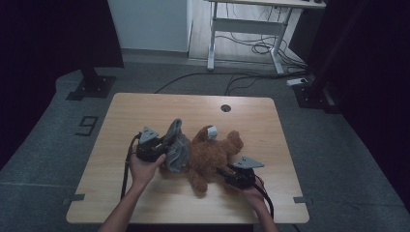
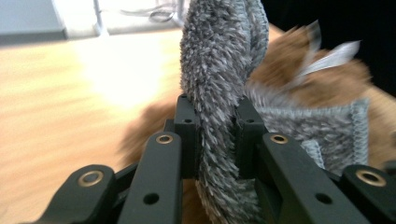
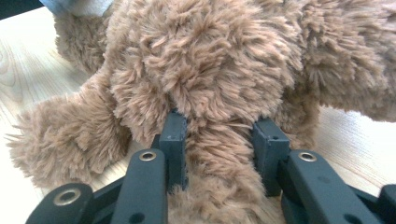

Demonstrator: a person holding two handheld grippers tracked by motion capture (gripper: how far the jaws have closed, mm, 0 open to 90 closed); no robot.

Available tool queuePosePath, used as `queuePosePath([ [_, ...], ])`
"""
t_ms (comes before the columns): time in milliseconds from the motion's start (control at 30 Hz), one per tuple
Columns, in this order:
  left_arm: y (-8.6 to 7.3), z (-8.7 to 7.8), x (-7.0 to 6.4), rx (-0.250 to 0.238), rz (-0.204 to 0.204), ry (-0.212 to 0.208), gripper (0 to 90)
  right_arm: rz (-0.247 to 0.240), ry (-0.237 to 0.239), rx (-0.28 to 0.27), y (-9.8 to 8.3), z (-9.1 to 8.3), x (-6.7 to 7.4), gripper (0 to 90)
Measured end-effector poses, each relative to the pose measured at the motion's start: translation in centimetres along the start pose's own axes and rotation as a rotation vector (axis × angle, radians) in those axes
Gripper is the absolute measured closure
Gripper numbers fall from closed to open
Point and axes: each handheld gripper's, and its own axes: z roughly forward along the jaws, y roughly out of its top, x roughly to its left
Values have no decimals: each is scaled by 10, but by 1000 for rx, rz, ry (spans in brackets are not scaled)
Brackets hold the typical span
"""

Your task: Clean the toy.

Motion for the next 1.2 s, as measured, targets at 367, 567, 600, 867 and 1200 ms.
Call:
queuePosePath([
  [367, -42, 10, 43, 128, -59, 90, 762, 8, 5, 0, 0, 0, -1, 629],
  [567, -50, 15, 52, 211, -45, 131, 761, 8, 5, 1, 1, 0, -1, 629],
  [600, -47, 11, 53, 208, -44, 133, 760, 8, 5, 2, 1, 0, -1, 628],
  [867, 14, -35, 0, 19, 77, 40, 764, 13, 11, 4, 1, 0, -4, 628],
  [1200, 40, 26, -109, 51, 170, -184, 763, 14, 11, 3, 1, 0, -5, 628],
])
